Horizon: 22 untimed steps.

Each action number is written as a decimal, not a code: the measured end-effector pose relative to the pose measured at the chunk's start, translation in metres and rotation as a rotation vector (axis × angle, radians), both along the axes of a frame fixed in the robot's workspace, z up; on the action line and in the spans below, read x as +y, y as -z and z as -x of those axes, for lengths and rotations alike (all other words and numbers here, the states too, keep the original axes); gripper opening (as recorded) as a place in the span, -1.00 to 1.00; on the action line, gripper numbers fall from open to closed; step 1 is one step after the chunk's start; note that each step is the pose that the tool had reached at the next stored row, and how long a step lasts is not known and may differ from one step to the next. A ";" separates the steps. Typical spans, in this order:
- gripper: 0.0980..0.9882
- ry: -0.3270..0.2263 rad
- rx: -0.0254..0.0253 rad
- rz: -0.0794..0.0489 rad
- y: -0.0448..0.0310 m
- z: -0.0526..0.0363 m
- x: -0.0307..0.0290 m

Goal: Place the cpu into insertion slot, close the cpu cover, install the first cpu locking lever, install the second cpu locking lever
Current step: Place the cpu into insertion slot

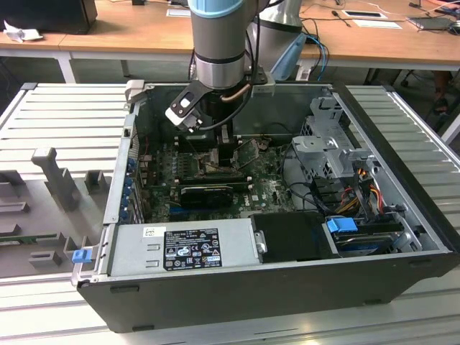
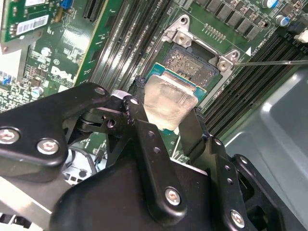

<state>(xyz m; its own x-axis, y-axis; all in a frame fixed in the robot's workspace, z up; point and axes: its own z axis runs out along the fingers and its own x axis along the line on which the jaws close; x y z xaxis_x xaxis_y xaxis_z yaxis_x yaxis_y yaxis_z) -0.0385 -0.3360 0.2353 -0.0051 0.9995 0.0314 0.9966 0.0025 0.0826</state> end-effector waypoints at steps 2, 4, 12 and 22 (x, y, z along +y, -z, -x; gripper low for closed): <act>-0.04 0.000 0.0000 -0.001 0.0018 0.0028 0.0004; -0.04 0.000 0.0001 -0.001 0.0035 0.0045 0.0011; -0.04 -0.001 0.0000 -0.002 0.0140 0.0064 0.0075; -0.04 0.006 0.0000 -0.002 0.0259 0.0065 0.0102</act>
